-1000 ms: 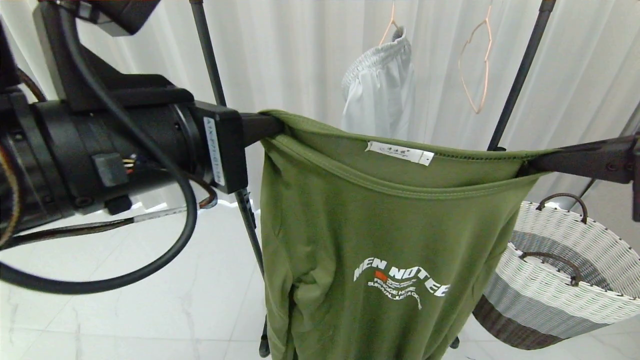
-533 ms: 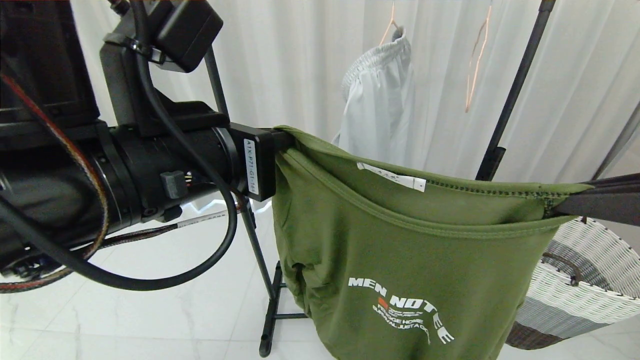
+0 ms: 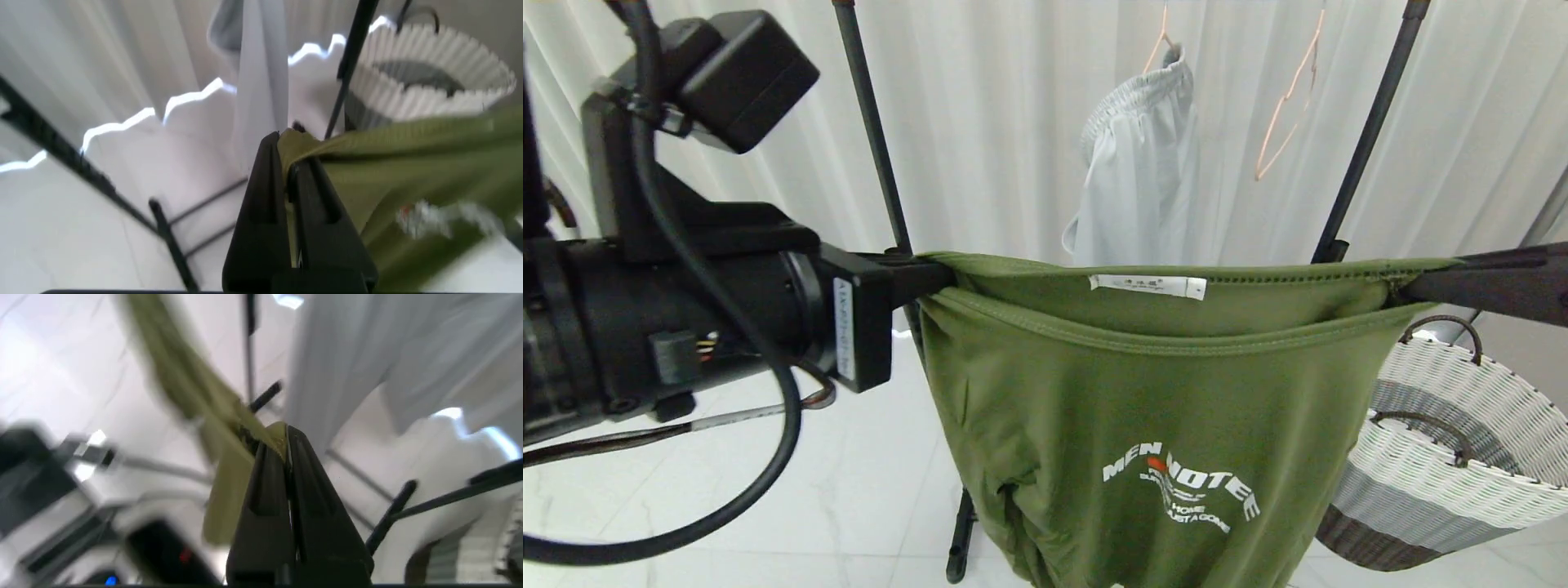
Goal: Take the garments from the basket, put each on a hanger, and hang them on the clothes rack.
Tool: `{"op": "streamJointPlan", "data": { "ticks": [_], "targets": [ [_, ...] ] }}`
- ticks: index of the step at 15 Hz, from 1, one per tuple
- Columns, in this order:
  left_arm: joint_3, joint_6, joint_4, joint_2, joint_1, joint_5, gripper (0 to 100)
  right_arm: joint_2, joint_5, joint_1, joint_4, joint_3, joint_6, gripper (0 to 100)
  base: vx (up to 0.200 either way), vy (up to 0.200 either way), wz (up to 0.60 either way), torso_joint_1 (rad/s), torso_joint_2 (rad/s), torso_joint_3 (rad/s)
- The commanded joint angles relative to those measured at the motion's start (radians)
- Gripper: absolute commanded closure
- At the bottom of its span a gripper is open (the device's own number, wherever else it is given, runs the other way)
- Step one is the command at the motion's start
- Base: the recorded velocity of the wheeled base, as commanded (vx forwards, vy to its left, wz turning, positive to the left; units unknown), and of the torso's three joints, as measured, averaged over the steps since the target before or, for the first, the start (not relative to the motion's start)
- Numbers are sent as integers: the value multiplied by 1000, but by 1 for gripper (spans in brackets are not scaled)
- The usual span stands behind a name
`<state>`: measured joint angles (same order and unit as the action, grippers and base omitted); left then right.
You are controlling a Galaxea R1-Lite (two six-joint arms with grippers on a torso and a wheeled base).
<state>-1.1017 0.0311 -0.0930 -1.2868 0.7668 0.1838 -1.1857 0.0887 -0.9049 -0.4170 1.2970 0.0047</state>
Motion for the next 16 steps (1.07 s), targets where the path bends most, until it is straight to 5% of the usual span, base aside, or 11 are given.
{"op": "streamJointPlan", "data": {
  "ticks": [1, 5, 8, 9, 12, 16],
  "targets": [
    [13, -14, -62, 115, 0, -9, 100, -58, 25, 40, 139, -44, 0, 100, 0, 0, 0, 0, 0, 0],
    [97, -11, -83, 236, 14, -64, 100, -161, 29, 58, 360, -71, 0, 100, 0, 0, 0, 0, 0, 0],
    [102, -10, -120, 305, 155, -84, 100, -245, 29, 57, 509, -64, -2, 100, 0, 0, 0, 0, 0, 0],
    [103, -7, -122, 308, 172, -84, 100, -250, 29, 57, 514, -61, -2, 100, 0, 0, 0, 0, 0, 0],
    [177, 168, -117, 368, 243, -81, 100, -247, 29, 58, 509, -62, -2, 100, 0, 0, 0, 0, 0, 0],
    [174, 176, -113, 353, 241, -81, 100, -212, 62, 60, 437, -47, -2, 100, 0, 0, 0, 0, 0, 0]
  ]
}}
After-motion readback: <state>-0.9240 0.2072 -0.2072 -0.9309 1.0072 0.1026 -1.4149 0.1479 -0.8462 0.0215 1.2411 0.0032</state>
